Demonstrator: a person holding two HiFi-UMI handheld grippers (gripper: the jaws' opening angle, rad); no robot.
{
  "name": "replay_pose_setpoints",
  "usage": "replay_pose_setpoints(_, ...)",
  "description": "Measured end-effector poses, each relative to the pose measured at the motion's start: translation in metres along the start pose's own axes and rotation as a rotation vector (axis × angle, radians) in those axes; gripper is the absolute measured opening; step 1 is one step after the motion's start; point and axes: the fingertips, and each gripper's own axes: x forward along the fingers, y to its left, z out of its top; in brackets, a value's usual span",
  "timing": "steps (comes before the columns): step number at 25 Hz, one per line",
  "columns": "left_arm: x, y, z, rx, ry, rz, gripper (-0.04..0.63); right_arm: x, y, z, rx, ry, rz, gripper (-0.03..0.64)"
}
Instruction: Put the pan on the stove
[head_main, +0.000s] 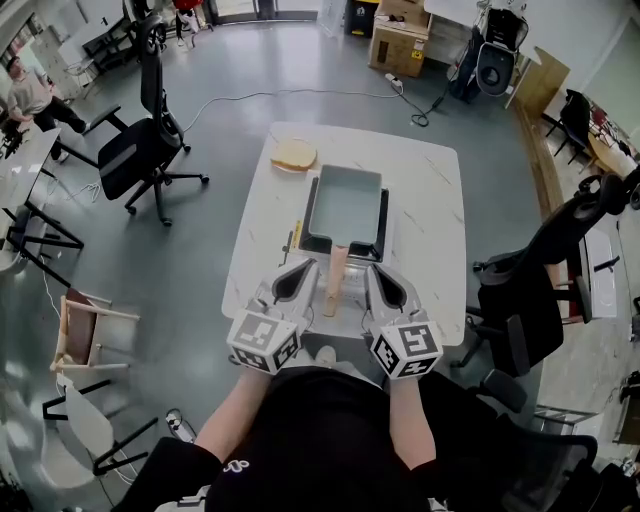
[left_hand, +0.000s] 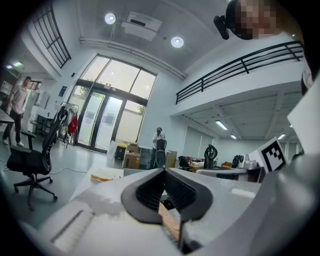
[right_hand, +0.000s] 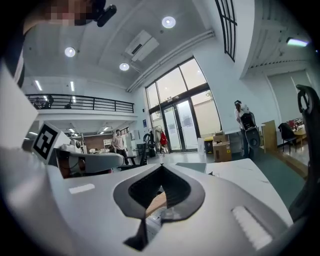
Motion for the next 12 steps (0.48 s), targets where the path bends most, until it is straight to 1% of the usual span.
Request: replay_pose_setpoints(12,0.0021,-0.0004,0.0022,0.008,-0.002,-0.005,0.0,0.0026,-0.0021,0.0036,-0.014,-0.01,-0.008,-0.012)
